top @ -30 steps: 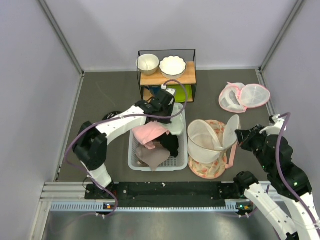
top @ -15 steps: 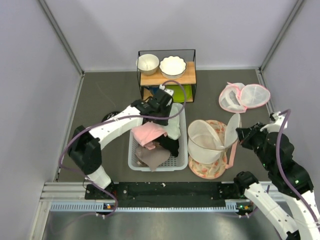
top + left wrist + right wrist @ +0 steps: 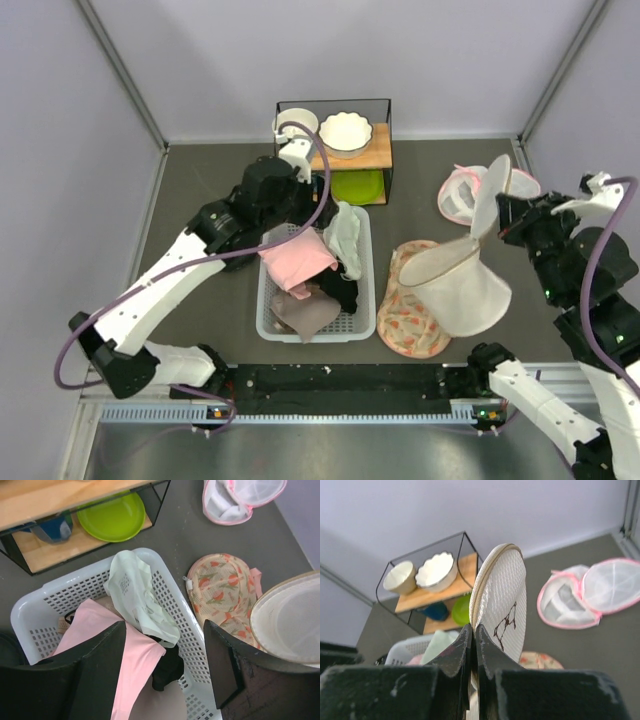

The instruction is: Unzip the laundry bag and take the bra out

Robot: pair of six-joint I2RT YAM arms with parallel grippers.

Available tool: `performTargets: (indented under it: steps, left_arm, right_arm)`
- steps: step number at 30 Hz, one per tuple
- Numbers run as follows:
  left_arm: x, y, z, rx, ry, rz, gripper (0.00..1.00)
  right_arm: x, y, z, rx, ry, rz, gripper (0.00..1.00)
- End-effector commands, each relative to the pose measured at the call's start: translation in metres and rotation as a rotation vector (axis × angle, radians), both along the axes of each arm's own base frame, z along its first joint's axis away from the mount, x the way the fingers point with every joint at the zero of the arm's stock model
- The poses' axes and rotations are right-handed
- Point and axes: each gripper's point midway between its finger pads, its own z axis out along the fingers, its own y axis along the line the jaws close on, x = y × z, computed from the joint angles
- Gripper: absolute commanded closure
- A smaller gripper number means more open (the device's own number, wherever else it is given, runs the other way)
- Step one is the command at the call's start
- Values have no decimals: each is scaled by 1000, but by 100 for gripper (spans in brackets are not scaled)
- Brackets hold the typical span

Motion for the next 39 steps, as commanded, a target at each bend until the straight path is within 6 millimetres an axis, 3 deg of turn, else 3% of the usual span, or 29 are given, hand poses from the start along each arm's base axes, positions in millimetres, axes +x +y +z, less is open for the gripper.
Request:
performTargets:
  steps: [1,8,11,12,14,15,16,18,21,22,24,25,27,28,30,31,33,34,36,37,39]
  left_arm:
    - [-2,10,22,-39,-85,20,31]
    - [-6,14,7,-22,-58,26,31]
    - [-7,21,5,-12,-61,51,31]
    - [-7,24,5,-10,-63,63,31]
    - [-7,31,4,-4,-66,85,31]
    - [-8,33,5,-5,-69,89,31]
    - [-8,37,4,4,-70,101,31]
    - [-10,43,6,6,-76,112,31]
    - [-11,49,6,11,-82,129,31]
    - [-12,50,5,12,-81,128,31]
    - [-11,49,6,10,-82,126,31]
    - [-11,48,4,12,-80,121,31]
    - [-10,41,4,-1,-84,93,31]
    - [-10,37,2,-1,-81,78,31]
    - [-9,29,0,-20,-71,51,31]
    - [-8,24,-5,-21,-55,41,31]
    - [-7,18,-9,-25,-39,23,30]
    - [-7,13,-14,-20,-21,9,30]
    - [-7,11,-17,-13,-9,2,29]
    - [-6,12,-20,-2,-2,4,29]
    - [-7,13,-21,2,-3,7,29]
  right_arm:
    - [20,-7,59,-49,-162,-74,100]
    - [59,-5,94,-113,-218,-145,100]
    - [83,-7,94,-103,-214,-157,100]
    - [89,-19,95,-81,-214,-191,100]
    - [110,-21,88,-75,-186,-178,100]
    - [117,-35,85,-57,-175,-218,100]
    - [125,-36,78,-53,-155,-203,100]
    - [127,-48,72,-35,-144,-227,100]
    - [121,-77,52,-36,-111,-315,100]
    - [121,-93,33,-40,-71,-364,100]
    - [113,-109,15,-41,-43,-415,100]
    - [109,-124,-11,-56,15,-479,100]
    - [94,-145,-30,-87,55,-567,100]
    - [88,-156,-57,-101,120,-626,100]
    - [81,-170,-81,-112,182,-682,100]
    - [79,-173,-98,-115,229,-696,91]
    - [76,-177,-121,-116,319,-711,62]
    - [75,-177,-122,-115,332,-713,36]
    - [72,-176,-118,-111,336,-712,18]
    - [72,-174,-105,-107,305,-705,9]
    - [70,-171,-93,-106,285,-688,4]
